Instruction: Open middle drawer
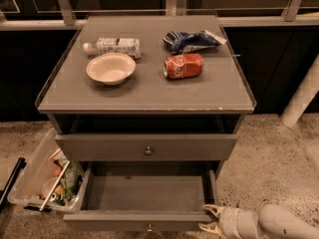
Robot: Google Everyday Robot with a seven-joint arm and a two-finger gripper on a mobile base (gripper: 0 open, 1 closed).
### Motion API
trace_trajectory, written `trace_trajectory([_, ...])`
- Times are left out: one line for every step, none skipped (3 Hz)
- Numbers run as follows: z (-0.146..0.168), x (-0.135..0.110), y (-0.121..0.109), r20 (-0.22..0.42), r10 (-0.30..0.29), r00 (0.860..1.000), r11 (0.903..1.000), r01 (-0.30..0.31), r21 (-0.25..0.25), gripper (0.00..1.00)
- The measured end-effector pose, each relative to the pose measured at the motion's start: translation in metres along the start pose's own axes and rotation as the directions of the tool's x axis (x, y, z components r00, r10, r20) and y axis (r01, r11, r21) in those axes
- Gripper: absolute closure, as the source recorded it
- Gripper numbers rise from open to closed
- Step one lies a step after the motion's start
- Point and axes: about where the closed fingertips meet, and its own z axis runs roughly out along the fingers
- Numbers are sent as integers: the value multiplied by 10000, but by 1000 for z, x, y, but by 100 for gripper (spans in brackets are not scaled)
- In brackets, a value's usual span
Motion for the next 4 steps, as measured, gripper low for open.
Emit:
trace_trajectory([0, 0, 0, 0, 0, 10000, 10000, 0, 0, 58])
trace_trajectory([0, 0, 0, 1, 0, 10000, 10000, 0, -1, 34])
trace_trajectory([0, 0, 0, 1, 0, 10000, 10000, 0, -1, 11])
trace_trajectory([0, 0, 0, 2, 0, 10000, 10000, 0, -2, 0])
